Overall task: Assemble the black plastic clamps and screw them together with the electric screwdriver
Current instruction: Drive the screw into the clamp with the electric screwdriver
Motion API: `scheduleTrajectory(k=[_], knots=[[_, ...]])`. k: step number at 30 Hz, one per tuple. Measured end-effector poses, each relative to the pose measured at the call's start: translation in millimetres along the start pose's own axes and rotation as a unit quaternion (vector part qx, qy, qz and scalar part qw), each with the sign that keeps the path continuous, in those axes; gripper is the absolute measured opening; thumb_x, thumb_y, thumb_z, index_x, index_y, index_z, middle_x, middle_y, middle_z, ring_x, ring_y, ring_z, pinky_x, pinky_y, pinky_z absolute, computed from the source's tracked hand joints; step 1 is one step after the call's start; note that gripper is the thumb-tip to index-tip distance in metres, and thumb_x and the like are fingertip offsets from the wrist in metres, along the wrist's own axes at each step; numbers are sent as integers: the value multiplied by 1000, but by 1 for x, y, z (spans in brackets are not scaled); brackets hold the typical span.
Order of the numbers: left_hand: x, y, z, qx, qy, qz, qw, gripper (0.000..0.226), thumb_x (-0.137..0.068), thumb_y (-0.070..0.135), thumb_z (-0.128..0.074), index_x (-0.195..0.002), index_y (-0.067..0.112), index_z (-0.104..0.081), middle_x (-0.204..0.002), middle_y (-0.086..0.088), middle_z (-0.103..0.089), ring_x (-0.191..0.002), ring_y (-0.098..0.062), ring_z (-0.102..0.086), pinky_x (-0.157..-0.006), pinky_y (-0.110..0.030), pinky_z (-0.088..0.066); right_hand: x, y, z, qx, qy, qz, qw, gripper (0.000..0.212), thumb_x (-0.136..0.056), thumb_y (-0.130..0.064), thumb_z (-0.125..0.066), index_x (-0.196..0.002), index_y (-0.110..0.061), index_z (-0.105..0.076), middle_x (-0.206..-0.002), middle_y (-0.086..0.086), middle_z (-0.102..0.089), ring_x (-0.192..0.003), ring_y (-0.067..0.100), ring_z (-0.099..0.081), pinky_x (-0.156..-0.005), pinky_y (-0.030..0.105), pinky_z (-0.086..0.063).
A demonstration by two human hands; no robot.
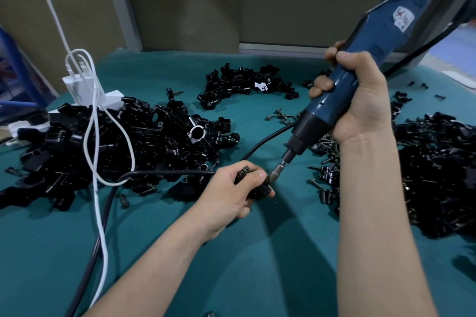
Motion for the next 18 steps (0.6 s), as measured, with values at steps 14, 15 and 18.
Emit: scheduleTrajectory(k=[14,15,18], knots=[[0,0,0,9,0,10,1000,20,-98,11,-46,-81,8,-56,-75,-10,-71,-43,-9,-23,-36,-13,-20,-2,4,2,-18,-10,-5,1000,11,-81,-9,-52,-91,-15,-51,-77,-6,-61,-47,8,-42,-51,22,-41],[0,0,0,9,1,11,1000,19,-98,11,-46,-82,8,-56,-77,-10,-71,-44,-10,-23,-36,-13,-20,-2,4,1,-17,-11,-5,1000,11,-80,-10,-53,-90,-15,-52,-77,-6,-61,-47,8,-42,-51,22,-41],[0,0,-1,10,3,13,1000,18,-98,12,-46,-84,7,-56,-79,-10,-72,-44,-10,-23,-36,-12,-20,-1,4,0,-13,-13,-3,1000,11,-81,-9,-53,-91,-15,-52,-77,-6,-61,-47,8,-43,-51,22,-41]])
Point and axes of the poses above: each hand's wrist, its own x-axis away from the middle knuckle, its own z-axis out of the back of the hand, y = z × x, the point moved 3 cm from there along -x, towards the middle knuckle
